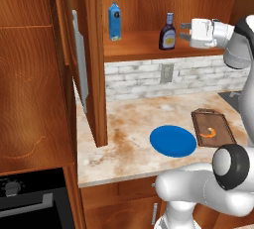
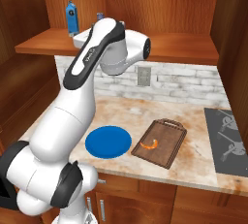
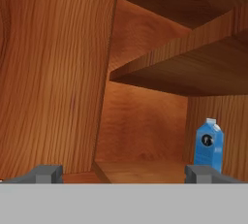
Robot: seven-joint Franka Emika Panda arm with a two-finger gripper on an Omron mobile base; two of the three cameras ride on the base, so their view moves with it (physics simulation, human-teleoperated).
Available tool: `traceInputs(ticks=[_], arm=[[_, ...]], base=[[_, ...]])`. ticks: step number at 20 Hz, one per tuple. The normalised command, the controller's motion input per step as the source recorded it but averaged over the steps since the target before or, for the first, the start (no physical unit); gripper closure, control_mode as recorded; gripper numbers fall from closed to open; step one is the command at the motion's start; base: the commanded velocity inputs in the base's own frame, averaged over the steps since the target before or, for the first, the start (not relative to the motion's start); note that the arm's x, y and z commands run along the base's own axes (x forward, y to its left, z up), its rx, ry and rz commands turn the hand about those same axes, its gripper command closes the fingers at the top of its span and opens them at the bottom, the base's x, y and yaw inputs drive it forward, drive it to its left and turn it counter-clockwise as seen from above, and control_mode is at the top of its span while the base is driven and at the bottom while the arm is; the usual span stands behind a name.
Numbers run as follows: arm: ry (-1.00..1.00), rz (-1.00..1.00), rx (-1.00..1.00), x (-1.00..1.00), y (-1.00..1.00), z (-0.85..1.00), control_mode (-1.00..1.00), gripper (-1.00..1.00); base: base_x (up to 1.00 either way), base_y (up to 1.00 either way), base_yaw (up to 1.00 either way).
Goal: Pick the shrimp from the plate and place it on the cutting board. Then pick the condiment bottle from the cabinet and place it next to the cutting board.
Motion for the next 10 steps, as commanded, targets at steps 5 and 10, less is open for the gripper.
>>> traceInputs(ticks=[5, 10], arm=[[0.03, 0.00, 0.00, 0.21, -0.09, 0.00, -1.00, -1.00], [0.01, 0.00, 0.00, 0.15, -0.02, 0.00, -1.00, -1.00]], base=[[0.00, 0.00, 0.00], [0.00, 0.00, 0.00]])
